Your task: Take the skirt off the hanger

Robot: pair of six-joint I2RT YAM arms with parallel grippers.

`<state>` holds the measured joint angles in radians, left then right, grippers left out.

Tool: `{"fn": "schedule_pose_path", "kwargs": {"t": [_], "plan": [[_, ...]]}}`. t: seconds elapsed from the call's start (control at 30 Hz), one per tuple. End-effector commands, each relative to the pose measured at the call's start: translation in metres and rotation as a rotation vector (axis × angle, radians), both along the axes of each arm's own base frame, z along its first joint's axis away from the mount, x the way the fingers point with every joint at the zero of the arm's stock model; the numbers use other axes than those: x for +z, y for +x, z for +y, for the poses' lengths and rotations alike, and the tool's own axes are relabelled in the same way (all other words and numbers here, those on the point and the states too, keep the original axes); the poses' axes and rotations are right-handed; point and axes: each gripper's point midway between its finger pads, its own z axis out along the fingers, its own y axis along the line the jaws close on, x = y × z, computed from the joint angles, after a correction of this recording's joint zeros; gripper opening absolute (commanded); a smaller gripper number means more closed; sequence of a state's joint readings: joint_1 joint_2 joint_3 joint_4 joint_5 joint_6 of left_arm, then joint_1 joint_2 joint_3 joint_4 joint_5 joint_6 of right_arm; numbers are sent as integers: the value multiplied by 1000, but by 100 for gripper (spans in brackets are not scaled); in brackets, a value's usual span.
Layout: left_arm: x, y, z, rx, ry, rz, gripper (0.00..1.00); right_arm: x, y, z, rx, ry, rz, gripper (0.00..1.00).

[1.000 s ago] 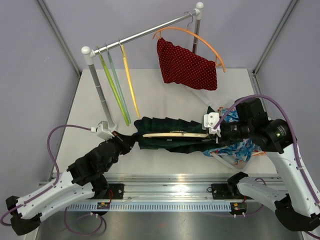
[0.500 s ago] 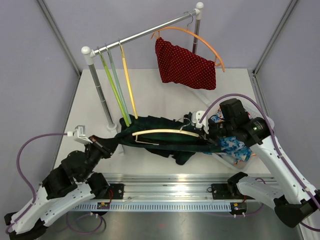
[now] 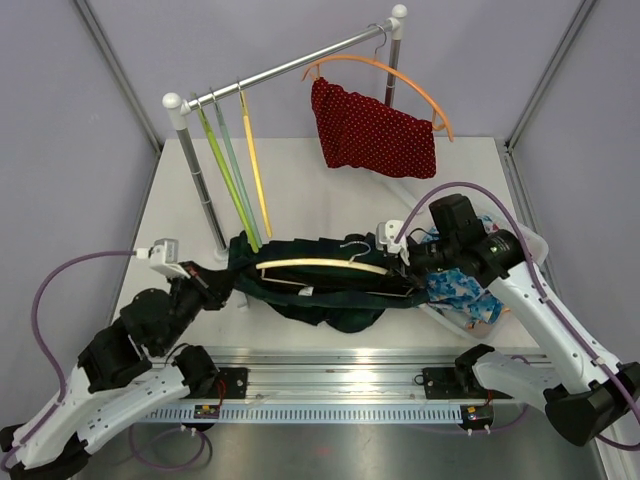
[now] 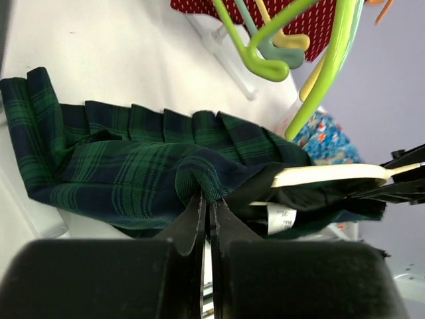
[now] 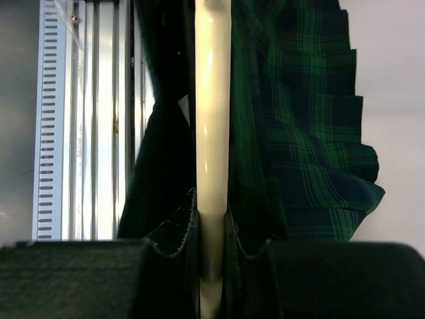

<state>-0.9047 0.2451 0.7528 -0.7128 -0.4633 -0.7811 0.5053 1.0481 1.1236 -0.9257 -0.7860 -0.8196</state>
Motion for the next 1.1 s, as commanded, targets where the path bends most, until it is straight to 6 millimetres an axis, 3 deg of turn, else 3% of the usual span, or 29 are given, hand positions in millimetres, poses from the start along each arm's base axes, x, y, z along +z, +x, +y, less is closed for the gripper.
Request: {"fn": "schedule_pose_path", "kwargs": {"t": [0.0, 0.07, 0.27, 0.4, 0.53, 0.67, 0.77, 0.97, 1.03, 1.07], "plan": [[32, 10, -42, -129, -21, -95, 0, -6, -1, 8, 49, -44, -4, 0], [53, 6, -56, -201, -46, -132, 0, -15, 5, 10, 28, -98, -40, 0], [74, -2, -74, -310, -53, -167, 0, -36, 25, 22, -71, -197, -42, 0], [68, -6, -73, -320, -58, -155, 0, -24, 28, 32, -69, -151, -56, 0], [63, -12, -86, -393, -63, -138, 0, 9, 26, 51, -19, -134, -95, 0], [74, -18, -99, -462, -73, -150, 0, -4, 12, 83, 35, -193, -91, 0], [95, -22, -93, -460, -111, -202, 0, -34, 26, 95, -41, -255, -39, 0], [130, -46, -70, -478, -170, -283, 0, -48, 52, 79, -160, -328, -143, 0], [137, -49, -62, -467, -172, -297, 0, -50, 41, 74, -104, -356, -116, 0], [138, -50, -60, -467, -160, -304, 0, -40, 32, 76, -49, -322, -123, 0]]}}
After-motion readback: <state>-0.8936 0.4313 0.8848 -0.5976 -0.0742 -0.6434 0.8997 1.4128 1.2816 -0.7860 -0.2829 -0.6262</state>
